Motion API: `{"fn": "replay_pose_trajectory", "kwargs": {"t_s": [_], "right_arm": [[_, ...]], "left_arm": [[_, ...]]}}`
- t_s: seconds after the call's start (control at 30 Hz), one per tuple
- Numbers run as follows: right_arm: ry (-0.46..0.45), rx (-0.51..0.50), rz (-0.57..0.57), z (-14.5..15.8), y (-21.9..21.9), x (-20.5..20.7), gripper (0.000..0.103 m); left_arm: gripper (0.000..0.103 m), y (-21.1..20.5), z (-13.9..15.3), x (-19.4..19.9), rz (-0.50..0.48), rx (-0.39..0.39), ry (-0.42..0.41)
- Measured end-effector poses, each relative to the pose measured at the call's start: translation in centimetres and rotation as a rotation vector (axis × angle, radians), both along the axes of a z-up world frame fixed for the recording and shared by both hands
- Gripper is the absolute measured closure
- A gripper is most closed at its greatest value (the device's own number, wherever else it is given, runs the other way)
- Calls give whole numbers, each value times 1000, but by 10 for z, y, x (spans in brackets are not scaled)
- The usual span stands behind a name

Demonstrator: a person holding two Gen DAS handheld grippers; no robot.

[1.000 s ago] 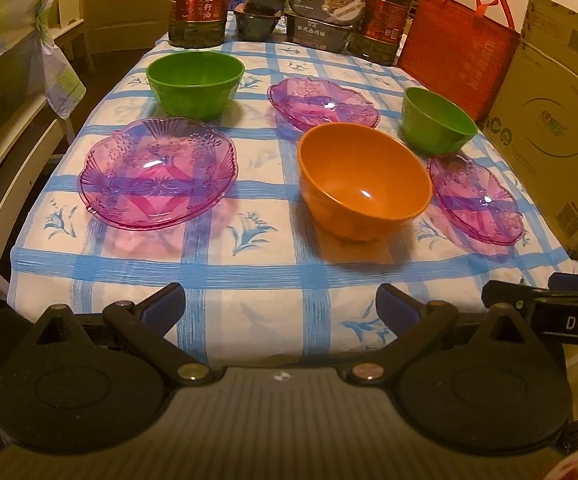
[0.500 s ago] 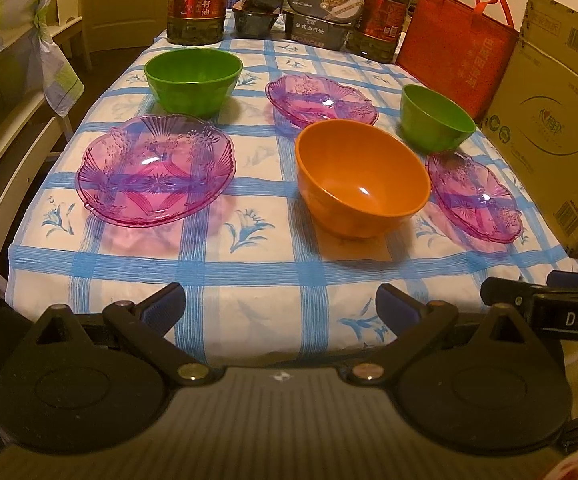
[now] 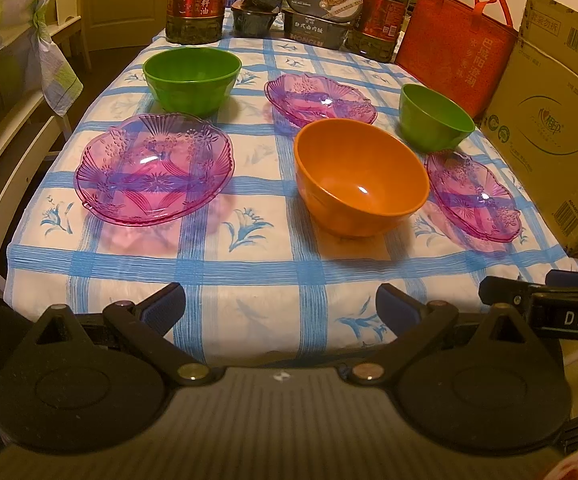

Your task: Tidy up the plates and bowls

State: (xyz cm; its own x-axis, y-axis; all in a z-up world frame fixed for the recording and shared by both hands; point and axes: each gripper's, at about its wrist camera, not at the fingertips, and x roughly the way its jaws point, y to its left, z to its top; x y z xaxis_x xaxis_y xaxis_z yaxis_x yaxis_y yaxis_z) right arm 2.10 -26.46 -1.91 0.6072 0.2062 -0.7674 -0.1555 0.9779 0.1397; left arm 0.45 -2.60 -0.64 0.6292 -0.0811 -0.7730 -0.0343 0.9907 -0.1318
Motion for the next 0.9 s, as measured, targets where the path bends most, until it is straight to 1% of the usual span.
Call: {"fn": "replay_pose_trajectory", "kwargs": {"t_s": [0.47, 0.9], "right_arm": [[0, 1, 6, -1, 3, 0, 0], [-5, 18, 13, 1, 4, 6, 0]], "left_arm": [[2, -2, -2, -1, 5, -4, -2], [2, 14, 2, 2, 49, -61, -6]]}}
